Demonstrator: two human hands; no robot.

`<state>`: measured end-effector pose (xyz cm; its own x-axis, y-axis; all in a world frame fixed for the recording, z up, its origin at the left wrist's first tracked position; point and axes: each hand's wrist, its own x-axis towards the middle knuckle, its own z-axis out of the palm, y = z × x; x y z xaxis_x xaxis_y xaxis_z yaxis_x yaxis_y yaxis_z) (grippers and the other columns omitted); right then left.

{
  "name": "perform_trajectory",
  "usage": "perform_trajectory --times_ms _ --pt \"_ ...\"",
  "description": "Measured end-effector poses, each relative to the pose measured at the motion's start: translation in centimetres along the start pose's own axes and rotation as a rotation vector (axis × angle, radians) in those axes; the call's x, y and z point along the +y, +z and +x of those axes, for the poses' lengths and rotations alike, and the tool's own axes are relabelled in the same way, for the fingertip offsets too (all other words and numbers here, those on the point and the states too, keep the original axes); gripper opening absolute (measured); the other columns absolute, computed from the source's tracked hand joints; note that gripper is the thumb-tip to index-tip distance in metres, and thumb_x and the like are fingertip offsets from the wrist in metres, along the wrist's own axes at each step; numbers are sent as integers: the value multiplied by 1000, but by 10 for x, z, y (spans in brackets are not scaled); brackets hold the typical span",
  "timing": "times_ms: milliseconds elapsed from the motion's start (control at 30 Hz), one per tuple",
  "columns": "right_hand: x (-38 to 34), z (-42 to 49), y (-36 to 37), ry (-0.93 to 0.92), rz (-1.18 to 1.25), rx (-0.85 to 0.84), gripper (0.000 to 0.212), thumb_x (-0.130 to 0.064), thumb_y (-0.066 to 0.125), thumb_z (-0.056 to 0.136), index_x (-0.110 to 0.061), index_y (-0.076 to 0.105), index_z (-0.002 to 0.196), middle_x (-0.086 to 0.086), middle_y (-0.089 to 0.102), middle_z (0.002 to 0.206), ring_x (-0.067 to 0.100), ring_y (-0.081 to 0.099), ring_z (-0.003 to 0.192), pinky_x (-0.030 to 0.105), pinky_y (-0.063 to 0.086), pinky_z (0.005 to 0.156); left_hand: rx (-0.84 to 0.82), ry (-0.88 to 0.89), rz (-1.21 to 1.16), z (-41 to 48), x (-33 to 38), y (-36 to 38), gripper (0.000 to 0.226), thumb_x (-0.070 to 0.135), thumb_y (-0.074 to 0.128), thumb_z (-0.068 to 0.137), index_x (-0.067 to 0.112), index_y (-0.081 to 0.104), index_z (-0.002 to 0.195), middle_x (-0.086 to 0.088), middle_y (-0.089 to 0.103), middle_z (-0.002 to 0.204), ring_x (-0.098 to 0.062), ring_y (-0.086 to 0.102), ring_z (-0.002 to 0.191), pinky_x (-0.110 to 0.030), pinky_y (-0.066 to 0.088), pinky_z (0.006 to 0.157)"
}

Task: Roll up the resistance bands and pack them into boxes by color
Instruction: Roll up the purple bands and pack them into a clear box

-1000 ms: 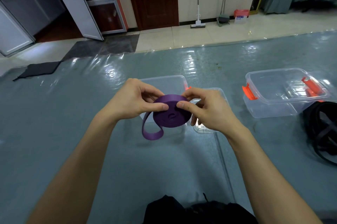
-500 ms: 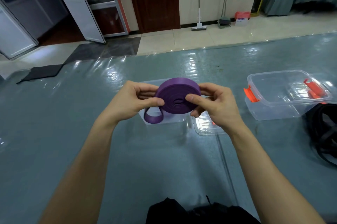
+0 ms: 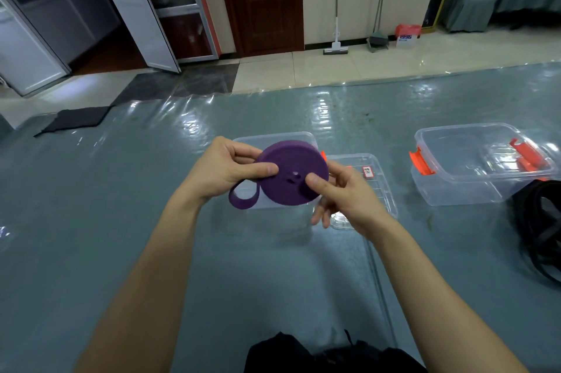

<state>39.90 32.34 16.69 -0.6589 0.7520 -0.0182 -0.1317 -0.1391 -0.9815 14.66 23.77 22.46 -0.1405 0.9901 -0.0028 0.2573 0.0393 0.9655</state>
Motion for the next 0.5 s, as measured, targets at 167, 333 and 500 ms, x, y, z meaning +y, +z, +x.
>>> perform_trajectory --times_ms 167,333,500 --pt "-8 10 -4 -85 -288 76 34 -57 89 75 -33 80 97 -5 81 100 15 52 37 25 38 37 -134 -30 293 2 9 0 27 40 99 74 31 89 98 0 86 93 -18 84 91 -23 62 85" --pt "-2 13 -3 -63 -232 27 32 -45 93 73 -22 77 88 7 80 82 26 62 42 24 39 39 -176 -73 387 4 21 -2 25 33 99 76 30 89 99 0 86 92 -19 84 91 -47 64 99" --pt "-1 9 -3 -50 -423 -42 44 -52 96 72 -30 79 105 -5 82 99 28 75 56 29 47 43 -209 -85 455 5 26 -6 23 36 98 78 30 89 99 0 86 92 -20 84 91 -55 63 99"
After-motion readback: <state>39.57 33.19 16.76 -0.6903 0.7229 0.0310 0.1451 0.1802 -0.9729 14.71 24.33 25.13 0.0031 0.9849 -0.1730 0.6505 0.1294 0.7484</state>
